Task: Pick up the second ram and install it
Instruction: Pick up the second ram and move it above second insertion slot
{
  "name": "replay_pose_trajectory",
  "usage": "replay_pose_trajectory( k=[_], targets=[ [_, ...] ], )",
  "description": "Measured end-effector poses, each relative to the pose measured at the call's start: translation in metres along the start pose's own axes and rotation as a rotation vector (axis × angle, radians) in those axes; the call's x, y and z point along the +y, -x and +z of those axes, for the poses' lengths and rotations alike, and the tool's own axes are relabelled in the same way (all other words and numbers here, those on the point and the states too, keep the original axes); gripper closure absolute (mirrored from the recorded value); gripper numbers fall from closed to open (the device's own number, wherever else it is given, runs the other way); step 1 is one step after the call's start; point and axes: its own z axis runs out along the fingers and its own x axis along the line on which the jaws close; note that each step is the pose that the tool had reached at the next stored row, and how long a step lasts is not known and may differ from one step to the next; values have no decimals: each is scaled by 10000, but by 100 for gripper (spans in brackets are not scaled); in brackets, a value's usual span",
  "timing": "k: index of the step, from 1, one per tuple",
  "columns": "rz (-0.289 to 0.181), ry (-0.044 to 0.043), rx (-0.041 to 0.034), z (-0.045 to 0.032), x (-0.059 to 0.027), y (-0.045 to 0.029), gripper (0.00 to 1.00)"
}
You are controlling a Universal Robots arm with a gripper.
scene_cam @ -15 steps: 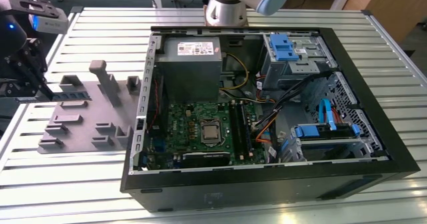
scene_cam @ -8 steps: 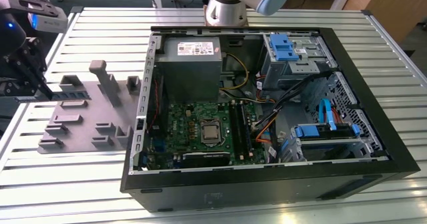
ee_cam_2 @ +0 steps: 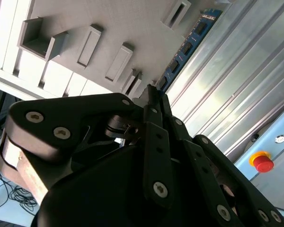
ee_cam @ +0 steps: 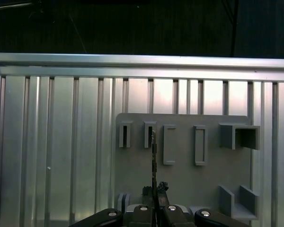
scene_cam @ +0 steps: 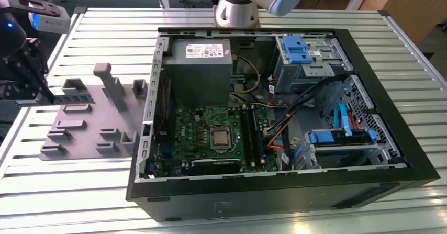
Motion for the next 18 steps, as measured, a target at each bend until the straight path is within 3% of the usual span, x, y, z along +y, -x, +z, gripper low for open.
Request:
replay_pose_trajectory(
  k=[18],
  targets=[
    [0,0,0,-39,0,0,86]
  ],
)
